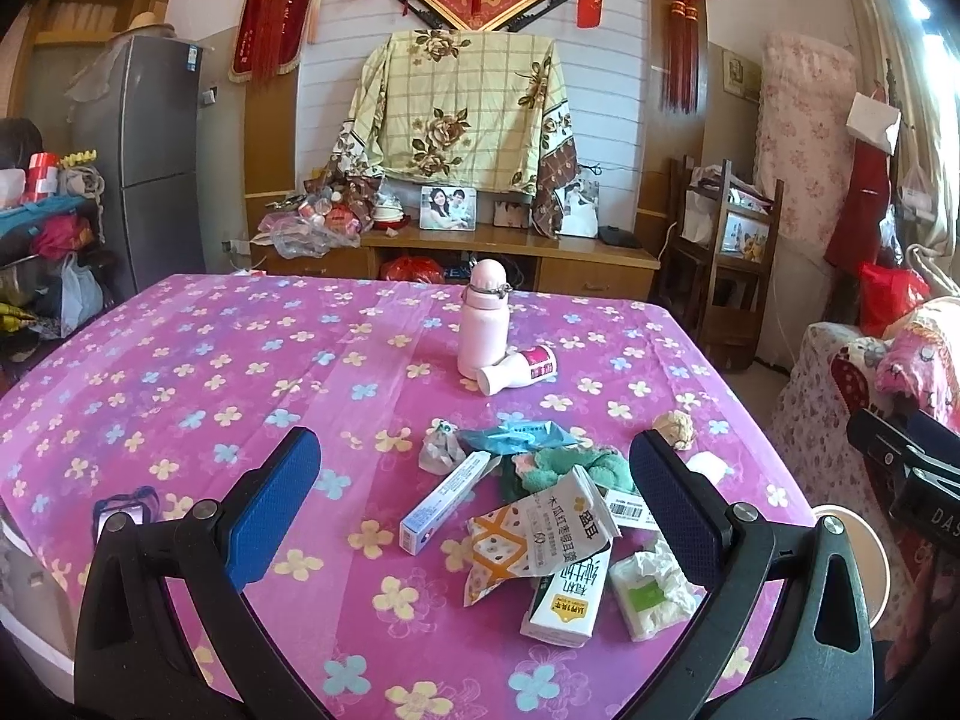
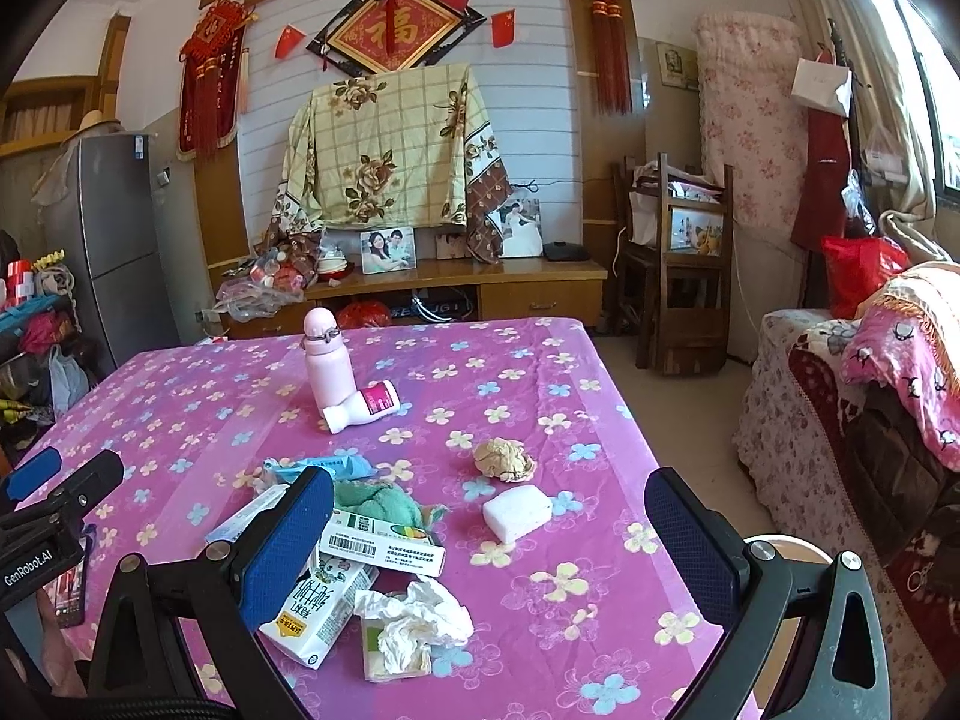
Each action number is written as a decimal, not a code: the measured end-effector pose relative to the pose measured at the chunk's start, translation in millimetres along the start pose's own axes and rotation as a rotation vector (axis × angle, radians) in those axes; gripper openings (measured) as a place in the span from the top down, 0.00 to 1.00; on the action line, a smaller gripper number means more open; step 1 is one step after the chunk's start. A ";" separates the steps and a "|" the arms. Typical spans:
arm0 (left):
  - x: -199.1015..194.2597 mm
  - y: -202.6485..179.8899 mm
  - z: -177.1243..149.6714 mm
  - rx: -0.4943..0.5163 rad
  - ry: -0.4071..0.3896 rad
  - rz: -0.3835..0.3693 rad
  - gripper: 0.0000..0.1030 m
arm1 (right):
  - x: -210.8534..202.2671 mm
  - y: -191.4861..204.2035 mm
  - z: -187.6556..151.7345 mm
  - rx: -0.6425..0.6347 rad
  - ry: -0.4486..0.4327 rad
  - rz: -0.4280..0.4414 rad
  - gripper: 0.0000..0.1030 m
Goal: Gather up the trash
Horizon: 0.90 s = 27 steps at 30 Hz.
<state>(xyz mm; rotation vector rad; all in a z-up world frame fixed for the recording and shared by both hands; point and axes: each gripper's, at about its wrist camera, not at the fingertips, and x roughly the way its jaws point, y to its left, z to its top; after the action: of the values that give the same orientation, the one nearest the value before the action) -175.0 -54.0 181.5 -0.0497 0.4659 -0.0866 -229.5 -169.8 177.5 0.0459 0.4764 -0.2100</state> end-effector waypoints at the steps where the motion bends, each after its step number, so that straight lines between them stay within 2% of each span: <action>1: -0.2 -1.1 -0.1 0.002 -0.003 -0.001 0.00 | 0.1 -0.6 0.7 0.002 -0.003 0.001 0.00; 27: -6.7 -5.7 -0.2 0.025 -0.023 0.012 0.00 | -2.8 -0.3 -2.7 0.003 -0.025 -0.003 0.00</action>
<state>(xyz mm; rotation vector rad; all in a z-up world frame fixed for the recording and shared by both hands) -181.4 -59.0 184.7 -0.0237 0.4421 -0.0801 -233.3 -169.3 176.3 0.0457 0.4509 -0.2140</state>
